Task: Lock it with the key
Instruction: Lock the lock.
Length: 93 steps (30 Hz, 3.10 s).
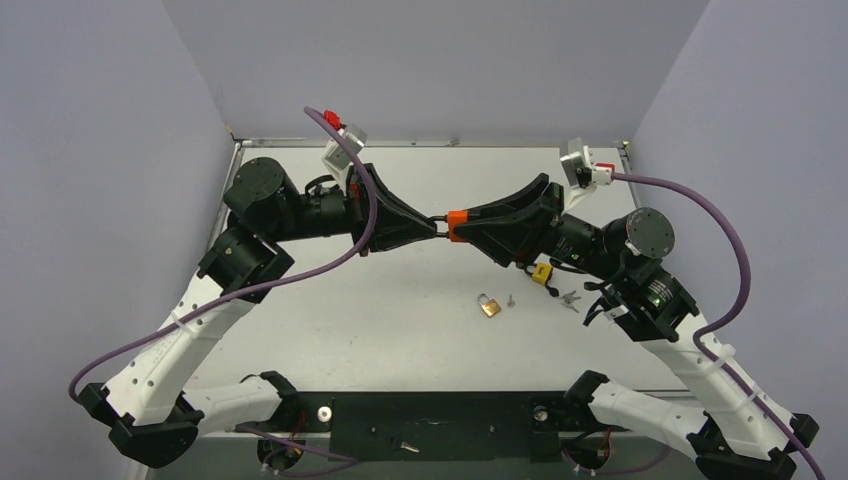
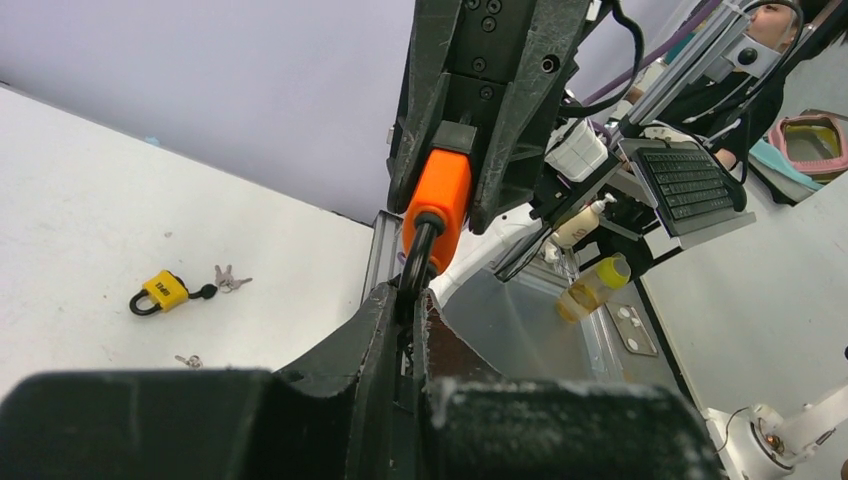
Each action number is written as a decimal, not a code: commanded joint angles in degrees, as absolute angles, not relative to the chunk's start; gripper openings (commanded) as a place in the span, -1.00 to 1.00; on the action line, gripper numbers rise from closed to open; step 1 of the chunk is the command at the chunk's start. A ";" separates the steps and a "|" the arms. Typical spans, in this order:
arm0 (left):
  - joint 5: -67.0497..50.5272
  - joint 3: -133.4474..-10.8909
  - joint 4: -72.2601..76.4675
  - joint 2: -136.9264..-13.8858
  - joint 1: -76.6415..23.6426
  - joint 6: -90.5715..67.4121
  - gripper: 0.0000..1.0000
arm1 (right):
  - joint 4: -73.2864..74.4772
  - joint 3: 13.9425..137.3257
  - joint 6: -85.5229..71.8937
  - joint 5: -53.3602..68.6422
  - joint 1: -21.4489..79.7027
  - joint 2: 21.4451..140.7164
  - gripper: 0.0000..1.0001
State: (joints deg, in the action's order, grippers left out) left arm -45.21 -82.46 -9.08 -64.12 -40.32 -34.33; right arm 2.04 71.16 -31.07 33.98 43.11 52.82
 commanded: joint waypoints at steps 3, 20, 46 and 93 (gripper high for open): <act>-41.89 -86.52 -8.82 -67.29 -45.64 -33.92 -1.00 | 3.55 71.84 -28.36 31.74 46.59 57.63 -1.00; -37.71 -93.23 -2.46 -71.00 -46.23 -40.92 -1.00 | 4.22 67.03 -27.05 28.75 49.00 58.09 -1.00; -37.02 -96.84 6.97 -73.20 -49.63 -44.84 -1.00 | -5.85 56.84 -32.20 28.89 49.30 60.41 -1.00; -44.02 -86.36 -20.32 -56.93 -31.71 -32.62 -1.00 | -38.15 54.02 -52.42 61.31 27.60 58.61 -0.07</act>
